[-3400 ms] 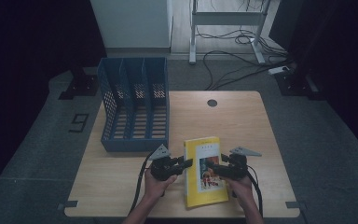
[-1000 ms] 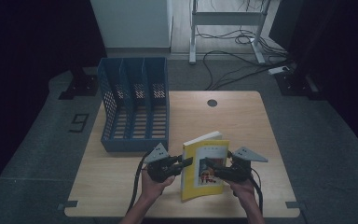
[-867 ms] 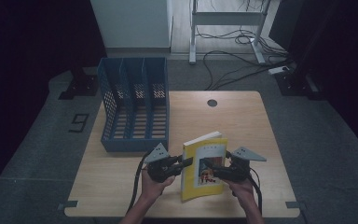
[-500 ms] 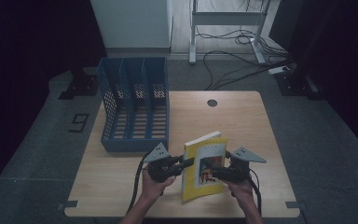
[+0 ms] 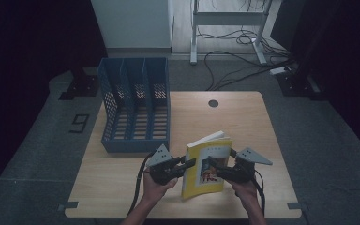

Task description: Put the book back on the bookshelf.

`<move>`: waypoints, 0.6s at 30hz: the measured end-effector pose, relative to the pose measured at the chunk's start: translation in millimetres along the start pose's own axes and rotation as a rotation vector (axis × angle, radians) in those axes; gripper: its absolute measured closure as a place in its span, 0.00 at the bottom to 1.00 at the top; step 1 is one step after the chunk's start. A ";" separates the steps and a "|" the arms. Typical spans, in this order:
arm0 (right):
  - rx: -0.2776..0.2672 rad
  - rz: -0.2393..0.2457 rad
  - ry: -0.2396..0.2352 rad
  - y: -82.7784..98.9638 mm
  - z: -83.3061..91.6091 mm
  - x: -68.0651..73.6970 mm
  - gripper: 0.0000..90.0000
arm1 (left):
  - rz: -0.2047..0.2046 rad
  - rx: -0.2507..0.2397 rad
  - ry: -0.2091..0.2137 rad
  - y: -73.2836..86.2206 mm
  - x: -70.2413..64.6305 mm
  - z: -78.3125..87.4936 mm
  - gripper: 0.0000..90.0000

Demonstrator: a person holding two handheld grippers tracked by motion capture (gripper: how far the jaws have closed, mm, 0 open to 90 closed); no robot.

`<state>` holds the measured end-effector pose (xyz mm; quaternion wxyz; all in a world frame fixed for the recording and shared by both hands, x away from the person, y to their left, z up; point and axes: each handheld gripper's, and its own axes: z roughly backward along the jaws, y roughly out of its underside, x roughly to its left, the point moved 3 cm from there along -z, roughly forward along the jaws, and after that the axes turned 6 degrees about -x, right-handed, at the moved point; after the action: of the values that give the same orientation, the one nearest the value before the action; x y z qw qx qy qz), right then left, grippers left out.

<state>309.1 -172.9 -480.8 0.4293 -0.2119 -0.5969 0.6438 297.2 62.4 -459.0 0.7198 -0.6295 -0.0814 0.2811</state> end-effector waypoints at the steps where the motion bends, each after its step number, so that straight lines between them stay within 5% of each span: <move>1: 0.001 -0.003 -0.003 0.5 -0.4 -1.2 0.14 | 0.000 0.000 0.000 0.0 0.0 0.0 0.84; 14: -0.020 -0.040 -0.119 3.5 -4.0 -2.5 0.13 | 0.001 -0.001 0.025 1.2 -5.7 1.6 0.84; 18: -0.020 -0.018 -0.115 2.3 -5.4 3.1 0.12 | 0.002 0.003 0.025 0.7 -5.2 1.9 0.84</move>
<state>310.9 -167.1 -483.3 0.3977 -0.1736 -0.6290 0.6450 291.8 61.4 -458.1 0.7215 -0.6318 -0.0714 0.2742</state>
